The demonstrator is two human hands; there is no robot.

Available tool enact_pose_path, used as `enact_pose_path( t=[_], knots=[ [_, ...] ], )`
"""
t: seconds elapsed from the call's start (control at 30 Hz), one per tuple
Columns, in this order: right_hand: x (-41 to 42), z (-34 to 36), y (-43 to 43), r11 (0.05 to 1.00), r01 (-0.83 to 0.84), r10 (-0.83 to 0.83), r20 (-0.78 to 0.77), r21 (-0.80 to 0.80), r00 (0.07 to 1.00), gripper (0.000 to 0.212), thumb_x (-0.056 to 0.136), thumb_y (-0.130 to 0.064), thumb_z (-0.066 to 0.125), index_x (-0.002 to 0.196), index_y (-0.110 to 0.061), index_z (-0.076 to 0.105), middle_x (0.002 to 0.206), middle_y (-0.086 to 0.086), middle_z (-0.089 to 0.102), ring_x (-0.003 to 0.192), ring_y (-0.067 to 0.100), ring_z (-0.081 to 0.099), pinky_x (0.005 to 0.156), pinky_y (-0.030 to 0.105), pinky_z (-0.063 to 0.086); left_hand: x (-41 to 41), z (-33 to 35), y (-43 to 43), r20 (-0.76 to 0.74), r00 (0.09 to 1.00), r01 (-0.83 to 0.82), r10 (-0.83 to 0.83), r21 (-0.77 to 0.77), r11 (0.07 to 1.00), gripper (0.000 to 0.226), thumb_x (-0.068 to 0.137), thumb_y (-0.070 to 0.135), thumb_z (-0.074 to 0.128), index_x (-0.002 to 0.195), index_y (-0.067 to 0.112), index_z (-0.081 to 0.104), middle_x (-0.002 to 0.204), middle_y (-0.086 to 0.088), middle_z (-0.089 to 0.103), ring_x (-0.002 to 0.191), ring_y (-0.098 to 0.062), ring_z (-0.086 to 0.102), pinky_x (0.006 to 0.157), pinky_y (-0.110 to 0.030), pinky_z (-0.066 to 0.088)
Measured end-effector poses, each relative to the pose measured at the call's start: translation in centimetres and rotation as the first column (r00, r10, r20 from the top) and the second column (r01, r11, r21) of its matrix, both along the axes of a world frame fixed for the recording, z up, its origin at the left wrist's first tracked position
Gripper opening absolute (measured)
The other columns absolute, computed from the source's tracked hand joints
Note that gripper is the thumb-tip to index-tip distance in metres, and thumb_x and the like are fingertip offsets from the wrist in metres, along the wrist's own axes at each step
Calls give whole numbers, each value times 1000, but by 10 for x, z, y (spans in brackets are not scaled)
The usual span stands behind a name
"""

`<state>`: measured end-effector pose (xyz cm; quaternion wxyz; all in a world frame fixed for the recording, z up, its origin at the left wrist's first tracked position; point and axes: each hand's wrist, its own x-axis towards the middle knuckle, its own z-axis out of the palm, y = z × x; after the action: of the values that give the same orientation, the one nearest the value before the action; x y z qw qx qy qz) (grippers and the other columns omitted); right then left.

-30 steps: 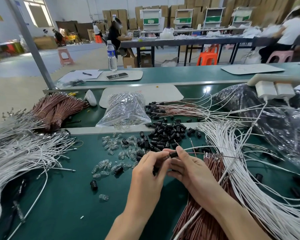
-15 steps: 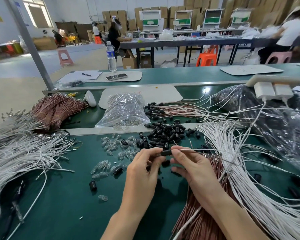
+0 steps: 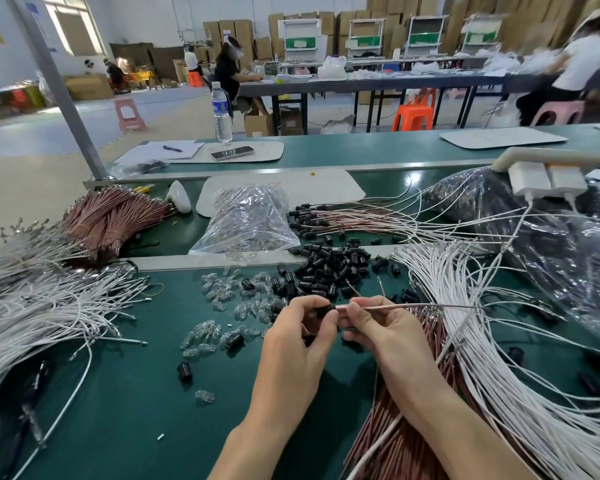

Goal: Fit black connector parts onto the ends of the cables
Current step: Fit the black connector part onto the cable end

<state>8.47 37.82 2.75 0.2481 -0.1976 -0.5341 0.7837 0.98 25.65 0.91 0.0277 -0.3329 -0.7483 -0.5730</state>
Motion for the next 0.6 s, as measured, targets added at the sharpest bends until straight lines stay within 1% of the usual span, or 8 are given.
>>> enact_pose_path(
  t=[0.07, 0.13, 0.17, 0.23, 0.3, 0.4, 0.5, 0.6],
  knots=[
    [0, 0, -2, 1000, -27, 27, 3, 2, 1000, 27, 78, -25, 72, 96, -6, 69, 94, 15, 78, 92, 22, 75, 68, 19, 57, 0, -1, 0, 44, 999, -23, 23, -2, 1000, 7, 96, 41, 63, 103, 41, 60, 90, 23, 67, 77, 0, 63, 65, -9, 44],
    [1, 1, -3, 999, -36, 36, 5, 8, 999, 27, 77, -25, 73, 96, -6, 70, 94, 14, 78, 93, 23, 75, 68, 19, 57, 0, -2, -1, 68, 997, -43, 45, -33, 999, 18, 97, 52, 56, 111, 42, 57, 90, 20, 68, 78, -1, 63, 66, -13, 46],
    [1, 2, -3, 999, -36, 36, 1, 9, 999, 27, 77, -25, 74, 95, -6, 70, 94, 13, 78, 93, 23, 75, 67, 19, 56, 0, -3, -1, 62, 997, -51, 55, -68, 996, 24, 97, 59, 51, 116, 44, 54, 91, 18, 68, 83, -2, 64, 69, -17, 48],
    [2, 4, -5, 999, -43, 43, -11, 13, 999, 27, 76, -24, 75, 95, -6, 71, 95, 13, 78, 94, 23, 75, 66, 19, 56, 0, -3, -2, 28, 997, -69, 74, -149, 986, 35, 97, 68, 36, 120, 45, 50, 93, 17, 68, 89, -5, 63, 76, -29, 52],
    [3, 5, -6, 998, -61, 61, -15, 33, 998, 28, 76, -24, 76, 96, -5, 72, 96, 12, 78, 95, 21, 75, 66, 19, 56, 2, -1, -1, 2, 995, -94, 97, -198, 976, 40, 96, 72, 26, 116, 45, 48, 91, 19, 66, 91, -5, 59, 79, -32, 50],
    [4, 5, -8, 994, -86, 87, -18, 61, 996, 25, 77, -22, 74, 94, -4, 70, 93, 11, 78, 94, 20, 76, 66, 19, 57, 3, -1, -1, -7, 991, -131, 133, -246, 961, 44, 92, 76, 21, 104, 44, 47, 90, 19, 64, 94, 0, 50, 79, -31, 43],
    [4, 5, -10, 991, -104, 106, -20, 83, 994, 27, 79, -21, 71, 96, 0, 67, 94, 11, 79, 95, 21, 76, 67, 19, 57, 3, -1, 2, -17, 991, -129, 129, -263, 956, 45, 96, 69, 19, 93, 35, 48, 88, 17, 62, 94, 3, 45, 82, -33, 40],
    [4, 5, -9, 989, -126, 128, -20, 83, 992, 28, 81, -19, 68, 99, 2, 64, 95, 11, 79, 95, 21, 76, 69, 19, 58, 3, -4, 3, -26, 993, -114, 111, -286, 952, 49, 97, 66, 14, 88, 31, 47, 85, 17, 59, 92, 6, 42, 80, -31, 34]
  ],
)
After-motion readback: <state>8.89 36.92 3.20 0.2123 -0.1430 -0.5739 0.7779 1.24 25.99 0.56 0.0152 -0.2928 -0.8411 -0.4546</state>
